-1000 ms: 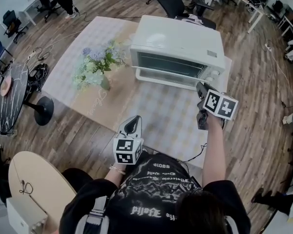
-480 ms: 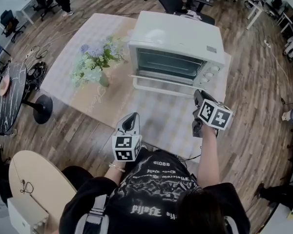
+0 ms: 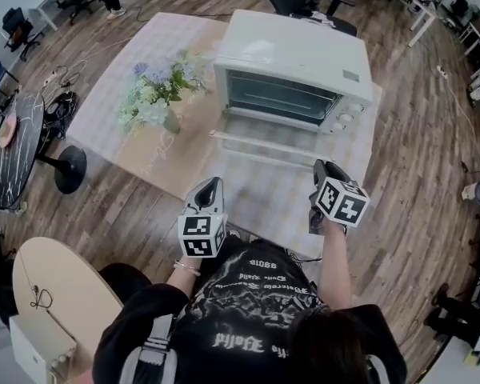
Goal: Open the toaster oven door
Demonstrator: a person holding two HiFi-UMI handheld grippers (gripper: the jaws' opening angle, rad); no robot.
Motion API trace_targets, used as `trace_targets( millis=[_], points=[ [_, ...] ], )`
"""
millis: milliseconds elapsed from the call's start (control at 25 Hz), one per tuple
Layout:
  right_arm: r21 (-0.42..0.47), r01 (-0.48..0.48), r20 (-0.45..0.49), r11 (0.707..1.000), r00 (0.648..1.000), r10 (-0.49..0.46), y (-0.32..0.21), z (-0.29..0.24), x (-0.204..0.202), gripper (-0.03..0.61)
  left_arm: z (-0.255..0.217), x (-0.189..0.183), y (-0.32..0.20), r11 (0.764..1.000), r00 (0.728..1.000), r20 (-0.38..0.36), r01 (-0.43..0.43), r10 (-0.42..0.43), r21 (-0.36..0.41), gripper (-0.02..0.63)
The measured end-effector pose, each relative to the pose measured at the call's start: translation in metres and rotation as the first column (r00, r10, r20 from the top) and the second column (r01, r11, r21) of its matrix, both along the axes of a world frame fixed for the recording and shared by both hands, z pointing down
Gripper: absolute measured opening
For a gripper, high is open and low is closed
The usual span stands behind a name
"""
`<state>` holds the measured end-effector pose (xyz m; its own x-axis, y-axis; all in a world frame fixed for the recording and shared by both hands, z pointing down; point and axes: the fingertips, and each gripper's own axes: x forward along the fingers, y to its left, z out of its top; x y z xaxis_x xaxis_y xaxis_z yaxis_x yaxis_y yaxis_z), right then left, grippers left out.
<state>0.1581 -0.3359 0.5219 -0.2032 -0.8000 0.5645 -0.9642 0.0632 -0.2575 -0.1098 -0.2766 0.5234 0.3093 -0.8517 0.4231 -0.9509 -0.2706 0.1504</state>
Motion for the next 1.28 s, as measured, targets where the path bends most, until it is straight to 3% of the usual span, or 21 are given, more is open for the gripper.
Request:
trace_targets(
  millis=[600, 1280],
  points=[
    [-0.052, 0.018, -0.041, 0.998, 0.999, -0.020, 0.030, 0.050, -0.006, 0.080, 0.001, -0.009, 0.000, 0.999, 0.999, 0.028, 0.034, -0.034, 0.004, 0.018],
    [-0.162, 0.031, -0.008, 0.986, 0.999, -0.033, 0.047, 0.099, -0.008, 0.080, 0.003, -0.003, -0.002, 0.999, 0.998, 0.030, 0.047, -0.047, 0.001, 0.018]
  ],
)
